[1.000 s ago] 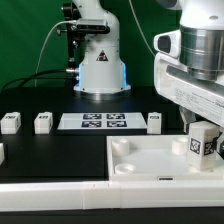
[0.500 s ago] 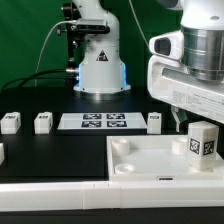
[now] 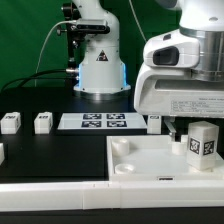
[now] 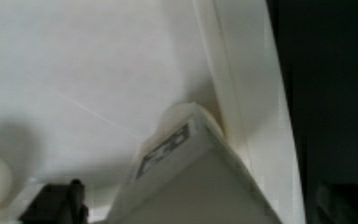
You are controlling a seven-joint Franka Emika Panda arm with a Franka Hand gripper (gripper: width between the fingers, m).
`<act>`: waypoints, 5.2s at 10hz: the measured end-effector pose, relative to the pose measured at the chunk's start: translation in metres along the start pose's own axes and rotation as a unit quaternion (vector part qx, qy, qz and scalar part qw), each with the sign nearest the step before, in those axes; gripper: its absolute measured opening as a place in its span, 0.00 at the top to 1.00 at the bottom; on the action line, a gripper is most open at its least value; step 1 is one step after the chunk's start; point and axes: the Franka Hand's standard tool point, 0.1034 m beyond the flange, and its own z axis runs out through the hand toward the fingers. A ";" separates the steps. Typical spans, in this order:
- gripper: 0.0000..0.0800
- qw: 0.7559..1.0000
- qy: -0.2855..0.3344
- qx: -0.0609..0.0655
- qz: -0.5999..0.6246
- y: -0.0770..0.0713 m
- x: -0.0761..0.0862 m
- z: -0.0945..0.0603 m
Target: Assemble one leg
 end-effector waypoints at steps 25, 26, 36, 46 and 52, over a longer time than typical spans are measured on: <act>0.63 0.948 0.006 -0.004 0.319 -0.001 0.000 0.001; 0.63 0.923 0.006 -0.003 0.385 -0.002 -0.001 0.001; 0.23 0.897 0.010 0.000 0.442 -0.004 0.000 0.002; 0.19 0.987 0.009 -0.020 -0.158 0.008 0.004 0.002; 0.64 0.985 0.009 -0.020 -0.170 0.007 0.004 0.002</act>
Offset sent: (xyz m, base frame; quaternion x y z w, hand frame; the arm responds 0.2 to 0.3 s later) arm -0.0004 0.0001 0.0007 -0.0012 -0.0014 -0.2907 0.9568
